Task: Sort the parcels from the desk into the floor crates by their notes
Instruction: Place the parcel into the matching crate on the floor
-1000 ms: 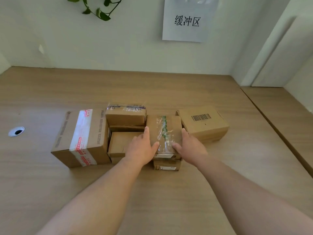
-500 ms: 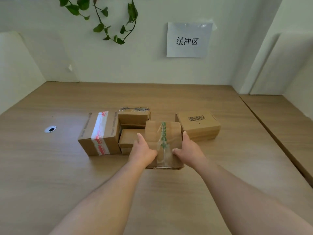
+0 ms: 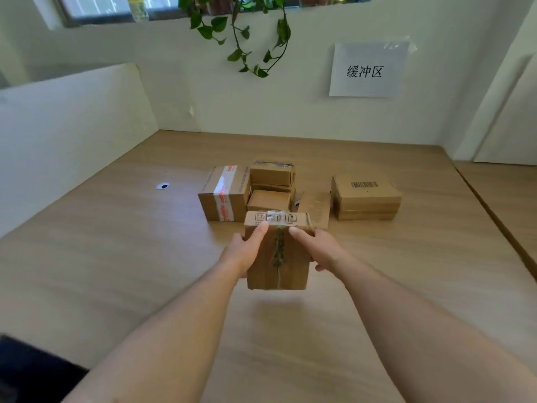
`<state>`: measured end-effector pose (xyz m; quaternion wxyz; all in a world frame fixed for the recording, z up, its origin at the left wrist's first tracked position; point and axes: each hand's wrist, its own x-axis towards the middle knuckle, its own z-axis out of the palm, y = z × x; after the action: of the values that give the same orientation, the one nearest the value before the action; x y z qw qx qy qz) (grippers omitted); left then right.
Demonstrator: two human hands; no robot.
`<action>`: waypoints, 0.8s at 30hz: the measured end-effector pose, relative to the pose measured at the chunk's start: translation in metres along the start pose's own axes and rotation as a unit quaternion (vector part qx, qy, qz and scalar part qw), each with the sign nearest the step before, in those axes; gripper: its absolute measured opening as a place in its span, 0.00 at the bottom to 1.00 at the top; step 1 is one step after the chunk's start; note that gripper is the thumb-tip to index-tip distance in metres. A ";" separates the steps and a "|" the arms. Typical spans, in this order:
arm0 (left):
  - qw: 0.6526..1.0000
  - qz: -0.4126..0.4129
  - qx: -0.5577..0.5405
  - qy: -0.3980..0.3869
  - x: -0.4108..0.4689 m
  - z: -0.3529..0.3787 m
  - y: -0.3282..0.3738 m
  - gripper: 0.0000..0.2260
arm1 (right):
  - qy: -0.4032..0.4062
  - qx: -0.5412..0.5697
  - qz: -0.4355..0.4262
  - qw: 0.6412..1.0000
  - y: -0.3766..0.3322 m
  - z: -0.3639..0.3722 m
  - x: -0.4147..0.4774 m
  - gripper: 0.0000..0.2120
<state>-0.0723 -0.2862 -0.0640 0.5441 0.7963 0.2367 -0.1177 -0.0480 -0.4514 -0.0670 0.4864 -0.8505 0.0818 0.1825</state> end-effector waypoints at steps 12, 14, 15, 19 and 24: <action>0.986 -0.031 0.003 0.165 -0.070 -0.080 -0.067 0.27 | -0.064 -0.098 -0.081 0.990 -0.029 0.079 -0.050 0.24; 0.984 -0.033 -0.005 0.176 -0.079 -0.095 -0.077 0.25 | -0.081 -0.116 -0.108 0.984 -0.037 0.093 -0.058 0.21; 0.983 -0.034 -0.008 0.179 -0.084 -0.103 -0.082 0.25 | -0.086 -0.123 -0.124 0.981 -0.041 0.101 -0.060 0.19; 0.982 -0.037 -0.023 0.185 -0.102 -0.137 -0.106 0.26 | -0.117 -0.133 -0.171 0.969 -0.058 0.138 -0.072 0.26; 0.982 -0.047 -0.051 0.174 -0.125 -0.192 -0.141 0.25 | -0.179 -0.175 -0.227 0.941 -0.084 0.200 -0.092 0.22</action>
<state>-0.2644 -0.0985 -0.0504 0.5285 0.7637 0.3706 0.0096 -0.1519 -0.2405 -0.0565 0.3648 -0.8714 -0.2354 0.2283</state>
